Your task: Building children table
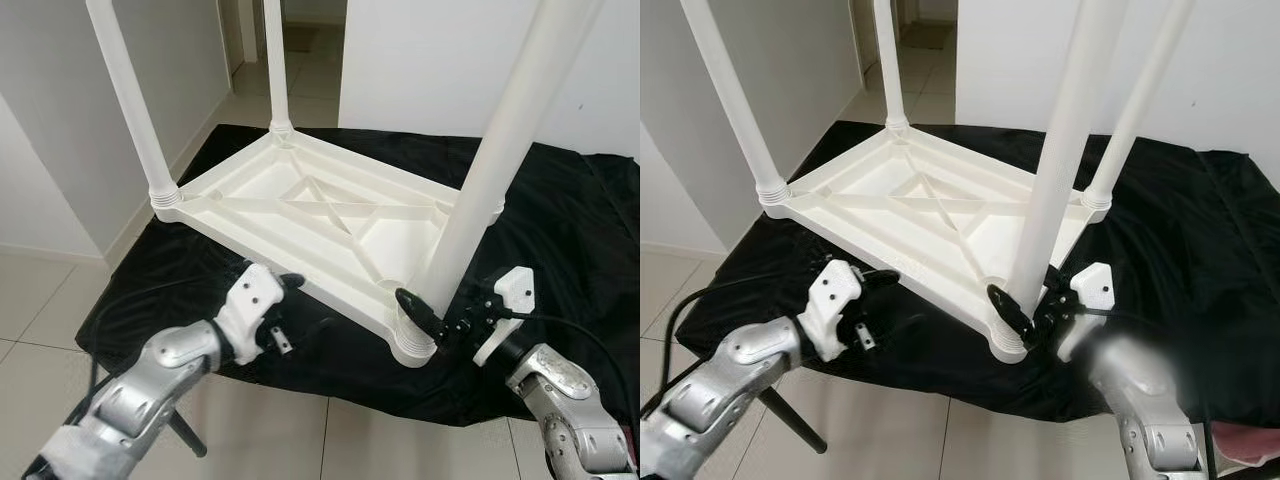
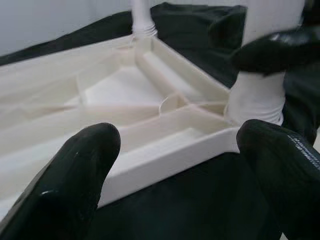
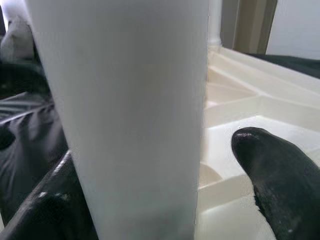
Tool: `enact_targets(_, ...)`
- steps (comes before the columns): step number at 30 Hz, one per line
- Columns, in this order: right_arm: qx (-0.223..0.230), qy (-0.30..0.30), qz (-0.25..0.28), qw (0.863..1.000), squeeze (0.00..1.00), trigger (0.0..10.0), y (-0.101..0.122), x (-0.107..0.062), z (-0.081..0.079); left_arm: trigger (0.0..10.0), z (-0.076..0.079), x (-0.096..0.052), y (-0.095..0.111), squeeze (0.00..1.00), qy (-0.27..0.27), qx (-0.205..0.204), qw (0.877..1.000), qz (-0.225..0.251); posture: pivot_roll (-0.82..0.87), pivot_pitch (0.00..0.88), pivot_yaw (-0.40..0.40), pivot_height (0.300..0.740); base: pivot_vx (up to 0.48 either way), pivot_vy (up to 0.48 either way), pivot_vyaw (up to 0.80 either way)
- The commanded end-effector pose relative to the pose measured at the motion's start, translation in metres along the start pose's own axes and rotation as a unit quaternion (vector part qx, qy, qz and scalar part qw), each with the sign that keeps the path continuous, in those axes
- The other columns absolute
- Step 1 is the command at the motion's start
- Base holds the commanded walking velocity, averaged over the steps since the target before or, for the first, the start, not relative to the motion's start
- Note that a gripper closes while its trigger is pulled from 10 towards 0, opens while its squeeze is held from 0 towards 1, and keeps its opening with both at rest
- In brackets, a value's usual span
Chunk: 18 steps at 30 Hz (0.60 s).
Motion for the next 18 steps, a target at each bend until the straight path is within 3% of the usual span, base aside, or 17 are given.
enact_targets(1, -0.003, -0.014, -0.013, 1.000, 0.00, 0.0, -0.007, 0.000, 0.005, 10.0, 0.009, 0.002, -0.004, 0.00, -0.053, 0.006, 0.999, -0.007, -0.06, 0.019, 0.039, 0.740, 0.000, 0.000, 0.00)
enact_targets(12, -0.001, -0.063, -0.034, 0.997, 0.00, 0.0, -0.020, -0.001, 0.020, 10.0, 0.008, 0.008, -0.001, 0.00, -0.050, 0.009, 0.999, 0.000, -0.06, 0.024, 0.042, 0.740, 0.000, 0.000, 0.00)
enact_targets(13, 0.019, -0.114, -0.036, 0.993, 0.00, 0.0, -0.023, -0.007, 0.027, 10.0, 0.008, 0.009, -0.001, 0.00, -0.050, 0.008, 0.999, 0.002, -0.06, 0.028, 0.035, 0.740, 0.000, 0.000, 0.00)
enact_targets(18, 0.022, -0.188, -0.038, 0.981, 0.00, 0.0, -0.024, -0.015, 0.028, 10.0, 0.009, 0.011, -0.001, 0.00, -0.046, 0.003, 0.999, 0.008, -0.08, 0.039, 0.035, 0.740, 0.000, 0.000, 0.00)
Point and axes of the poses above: a point about 5 cm out from each wrist's last joint towards the gripper, its own x axis pointing out of the wrist towards the gripper, its own y axis along the axis of the wrist's last joint, z = x × y, the point moved 5 cm from there along x, pointing out of the wrist towards the gripper, and after that the axes turned 3 degrees about -x, right-handed, at the moved point
